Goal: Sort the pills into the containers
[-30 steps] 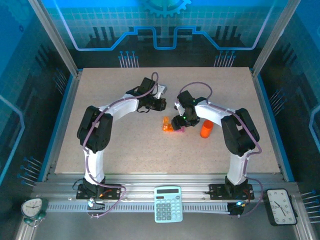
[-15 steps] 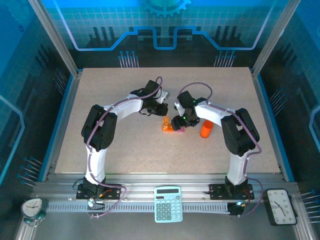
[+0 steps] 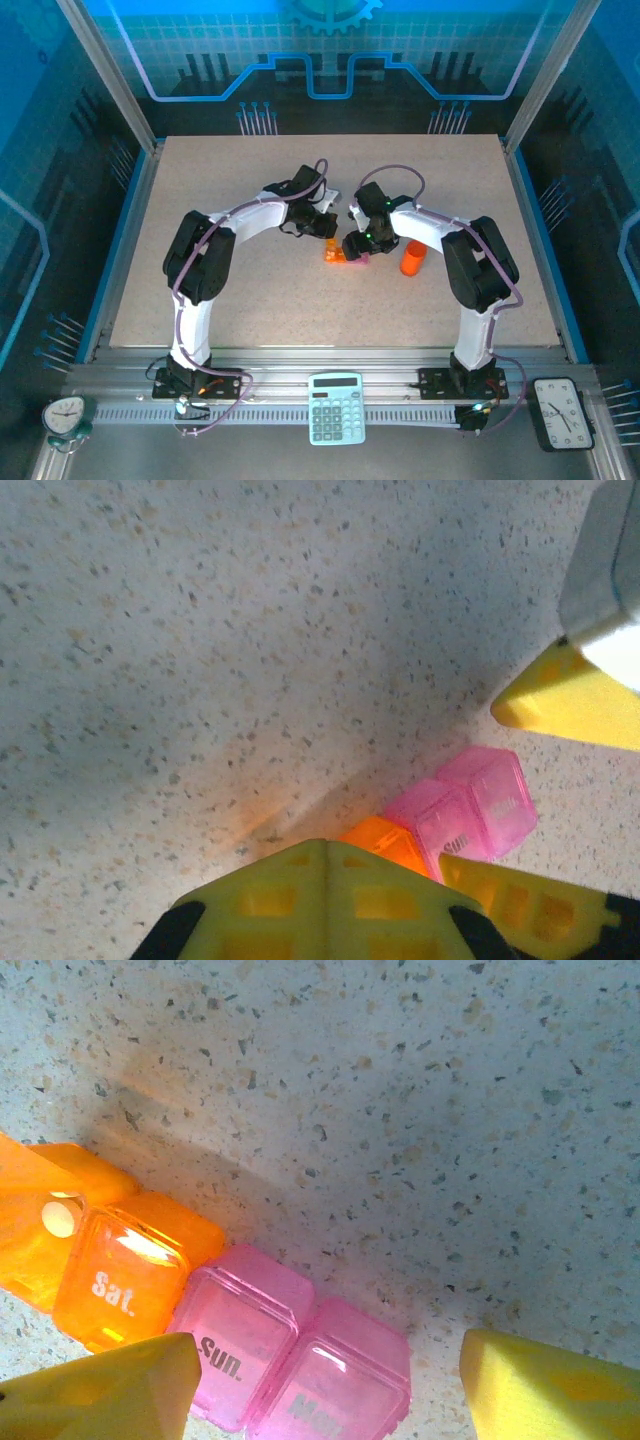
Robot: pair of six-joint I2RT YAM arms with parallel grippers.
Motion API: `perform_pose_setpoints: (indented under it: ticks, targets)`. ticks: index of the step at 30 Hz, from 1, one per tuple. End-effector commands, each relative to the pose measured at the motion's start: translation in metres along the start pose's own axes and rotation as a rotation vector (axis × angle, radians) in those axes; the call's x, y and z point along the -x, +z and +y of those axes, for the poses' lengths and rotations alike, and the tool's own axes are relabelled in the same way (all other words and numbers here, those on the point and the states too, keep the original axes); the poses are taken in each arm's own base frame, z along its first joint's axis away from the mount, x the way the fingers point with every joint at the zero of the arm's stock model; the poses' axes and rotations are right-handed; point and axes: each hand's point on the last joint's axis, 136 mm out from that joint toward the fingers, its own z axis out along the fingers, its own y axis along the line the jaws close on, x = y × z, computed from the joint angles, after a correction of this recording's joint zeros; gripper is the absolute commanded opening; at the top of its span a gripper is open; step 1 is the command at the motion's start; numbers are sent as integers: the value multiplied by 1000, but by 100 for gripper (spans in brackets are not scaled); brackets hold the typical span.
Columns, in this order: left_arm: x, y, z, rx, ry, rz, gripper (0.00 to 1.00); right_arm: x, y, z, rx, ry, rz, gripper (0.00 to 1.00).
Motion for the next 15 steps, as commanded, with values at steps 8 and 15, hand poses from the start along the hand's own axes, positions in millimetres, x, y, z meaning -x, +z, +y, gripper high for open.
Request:
perform_pose_setpoints:
  ticks: [8,15]
  targets:
    - [-30,-11,-18,-20,-7,62,0,-19,22,-4,-21,17,70,70]
    - [-41,-13,-18,-1,-5,77,0,-19,22,-5,-22,18,70,70]
